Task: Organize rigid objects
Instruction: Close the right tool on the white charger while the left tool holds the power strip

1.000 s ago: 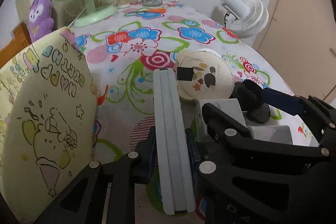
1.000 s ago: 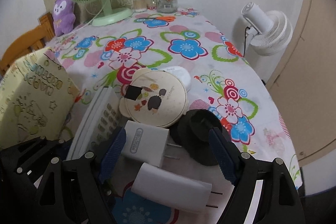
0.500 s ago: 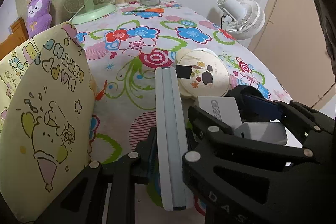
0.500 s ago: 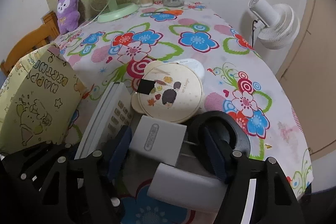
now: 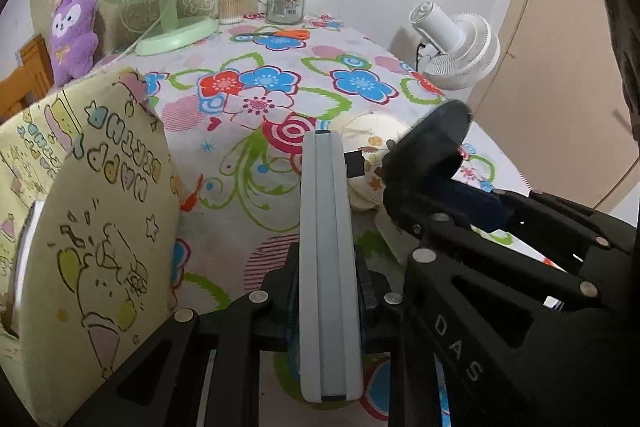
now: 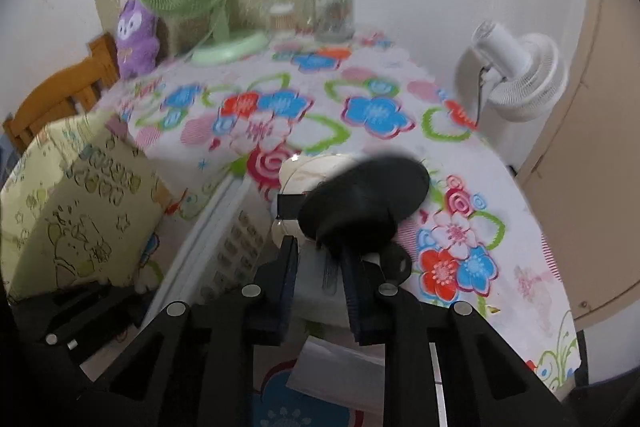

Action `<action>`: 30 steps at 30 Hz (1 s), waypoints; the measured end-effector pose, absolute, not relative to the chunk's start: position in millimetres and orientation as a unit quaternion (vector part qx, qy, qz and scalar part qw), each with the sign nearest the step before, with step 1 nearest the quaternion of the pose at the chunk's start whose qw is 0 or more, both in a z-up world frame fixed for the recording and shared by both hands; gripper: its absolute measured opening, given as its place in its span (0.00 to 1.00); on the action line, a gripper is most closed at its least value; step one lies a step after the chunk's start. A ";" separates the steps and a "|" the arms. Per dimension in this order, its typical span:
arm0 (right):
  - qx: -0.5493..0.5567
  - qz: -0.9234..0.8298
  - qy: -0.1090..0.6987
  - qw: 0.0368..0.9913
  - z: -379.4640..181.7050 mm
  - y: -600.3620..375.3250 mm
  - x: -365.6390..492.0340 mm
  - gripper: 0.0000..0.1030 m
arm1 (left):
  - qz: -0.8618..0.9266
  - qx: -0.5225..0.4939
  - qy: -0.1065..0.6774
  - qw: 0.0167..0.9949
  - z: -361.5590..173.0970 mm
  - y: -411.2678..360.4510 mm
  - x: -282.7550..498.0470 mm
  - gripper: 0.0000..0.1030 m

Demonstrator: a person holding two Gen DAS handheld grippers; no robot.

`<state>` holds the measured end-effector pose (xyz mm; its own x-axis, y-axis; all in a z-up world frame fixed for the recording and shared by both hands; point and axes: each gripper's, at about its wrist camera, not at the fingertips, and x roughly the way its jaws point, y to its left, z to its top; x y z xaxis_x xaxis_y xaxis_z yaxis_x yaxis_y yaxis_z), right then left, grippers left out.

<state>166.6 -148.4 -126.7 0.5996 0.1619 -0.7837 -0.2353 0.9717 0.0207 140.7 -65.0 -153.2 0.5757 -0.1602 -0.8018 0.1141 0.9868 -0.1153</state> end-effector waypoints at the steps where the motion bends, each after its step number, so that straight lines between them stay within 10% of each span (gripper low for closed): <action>1: -0.039 0.107 0.436 0.893 -128.4 -149.1 166.6 0.24 | -0.079 -0.024 0.457 0.886 -154.9 -65.6 141.1 0.20; 7: -0.030 0.092 0.432 0.897 -128.9 -158.1 159.8 0.28 | -0.080 -0.015 0.466 0.881 -163.5 -70.1 137.3 0.20; 15: -0.034 0.082 0.447 0.890 -133.3 -162.7 156.0 0.65 | -0.083 -0.009 0.465 0.882 -164.2 -73.5 134.9 0.20; 30: -0.055 0.090 0.458 0.882 -139.1 -151.0 155.8 0.52 | -0.078 -0.009 0.464 0.882 -165.7 -71.7 133.3 0.20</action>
<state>155.8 -151.0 -139.1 0.5635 0.1089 -0.8189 -0.2098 0.9776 -0.0144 133.3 -71.7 -165.7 0.5572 -0.1460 -0.8175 0.1293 0.9877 -0.0883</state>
